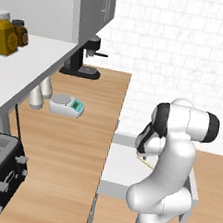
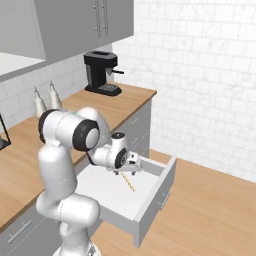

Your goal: Take a straw from the drawer in front and place it inside the glass cup on the dining counter.

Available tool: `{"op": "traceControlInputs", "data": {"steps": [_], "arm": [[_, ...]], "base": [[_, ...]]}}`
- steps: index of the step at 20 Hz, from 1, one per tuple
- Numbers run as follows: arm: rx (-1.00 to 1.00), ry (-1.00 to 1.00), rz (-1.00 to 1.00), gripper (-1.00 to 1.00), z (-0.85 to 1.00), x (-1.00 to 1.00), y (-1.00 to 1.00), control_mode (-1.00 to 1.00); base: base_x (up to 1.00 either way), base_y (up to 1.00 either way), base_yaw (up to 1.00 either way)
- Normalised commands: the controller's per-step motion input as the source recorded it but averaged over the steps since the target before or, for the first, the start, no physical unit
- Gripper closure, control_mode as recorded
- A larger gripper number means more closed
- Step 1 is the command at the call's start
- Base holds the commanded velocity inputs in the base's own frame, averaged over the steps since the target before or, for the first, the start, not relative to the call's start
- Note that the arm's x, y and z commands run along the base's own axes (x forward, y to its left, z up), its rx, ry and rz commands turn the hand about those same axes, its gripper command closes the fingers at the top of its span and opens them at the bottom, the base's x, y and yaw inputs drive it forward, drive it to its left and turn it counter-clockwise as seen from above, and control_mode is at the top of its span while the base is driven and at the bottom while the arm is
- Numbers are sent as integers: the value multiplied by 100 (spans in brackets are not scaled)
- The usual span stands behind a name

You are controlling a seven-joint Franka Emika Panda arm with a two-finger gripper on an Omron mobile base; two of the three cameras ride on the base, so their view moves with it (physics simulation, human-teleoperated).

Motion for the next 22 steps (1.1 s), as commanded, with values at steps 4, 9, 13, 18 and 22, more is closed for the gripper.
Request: {"op": "traceControlInputs", "data": {"steps": [4,9,13,18,22], "arm": [[0,11,11,-100,-25,43,0,-100],[0,17,5,-100,-38,22,0,-100],[0,10,4,-100,-26,24,0,-100],[1,9,6,-100,-27,21,0,-100],[1,11,4,-100,-25,-3,0,-100]], "base": [[0,0,0],[0,0,0],[0,0,0],[0,0,0],[0,0,0]]}}
